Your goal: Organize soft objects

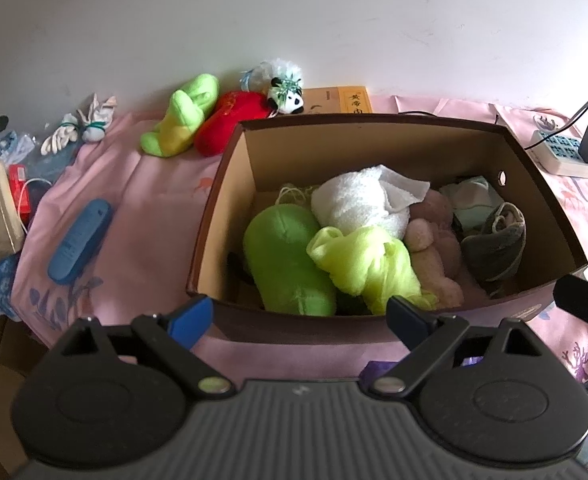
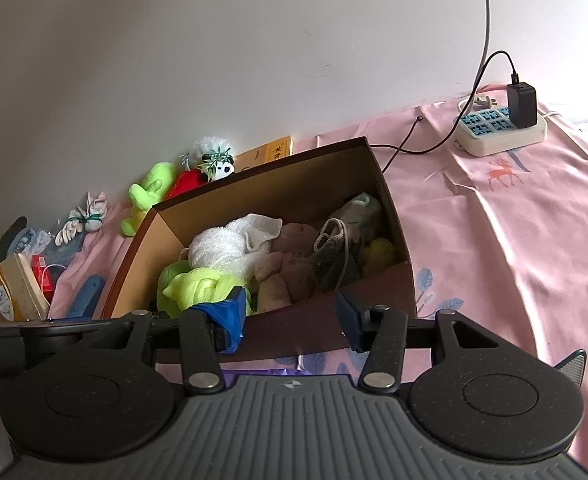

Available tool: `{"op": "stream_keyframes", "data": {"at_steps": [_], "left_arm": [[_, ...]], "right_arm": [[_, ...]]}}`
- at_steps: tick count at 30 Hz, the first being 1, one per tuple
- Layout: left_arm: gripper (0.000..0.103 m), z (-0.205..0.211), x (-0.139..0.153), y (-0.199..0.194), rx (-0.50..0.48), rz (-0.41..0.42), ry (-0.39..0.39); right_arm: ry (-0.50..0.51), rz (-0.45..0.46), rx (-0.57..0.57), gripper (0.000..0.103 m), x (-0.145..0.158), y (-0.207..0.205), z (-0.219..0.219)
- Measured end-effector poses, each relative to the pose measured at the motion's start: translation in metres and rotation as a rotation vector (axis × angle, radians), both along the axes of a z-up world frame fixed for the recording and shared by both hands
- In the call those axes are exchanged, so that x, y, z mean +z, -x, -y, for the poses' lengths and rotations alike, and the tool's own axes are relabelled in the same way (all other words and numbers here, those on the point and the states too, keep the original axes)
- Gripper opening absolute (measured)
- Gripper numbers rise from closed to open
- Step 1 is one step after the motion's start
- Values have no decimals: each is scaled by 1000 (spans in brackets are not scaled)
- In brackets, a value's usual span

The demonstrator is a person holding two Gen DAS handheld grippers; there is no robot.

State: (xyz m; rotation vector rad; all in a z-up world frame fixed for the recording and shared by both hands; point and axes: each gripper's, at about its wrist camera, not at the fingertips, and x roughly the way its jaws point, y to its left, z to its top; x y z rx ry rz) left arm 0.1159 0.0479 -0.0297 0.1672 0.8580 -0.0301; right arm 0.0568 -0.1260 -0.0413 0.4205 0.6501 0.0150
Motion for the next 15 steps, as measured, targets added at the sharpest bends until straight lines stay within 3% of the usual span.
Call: {"op": "stream_keyframes", "data": {"at_steps": [15], "left_arm": [[93,-4,-2,-3,15,7,-10]], "right_arm": [[20,-4,-2,34,1,0,-3]]}}
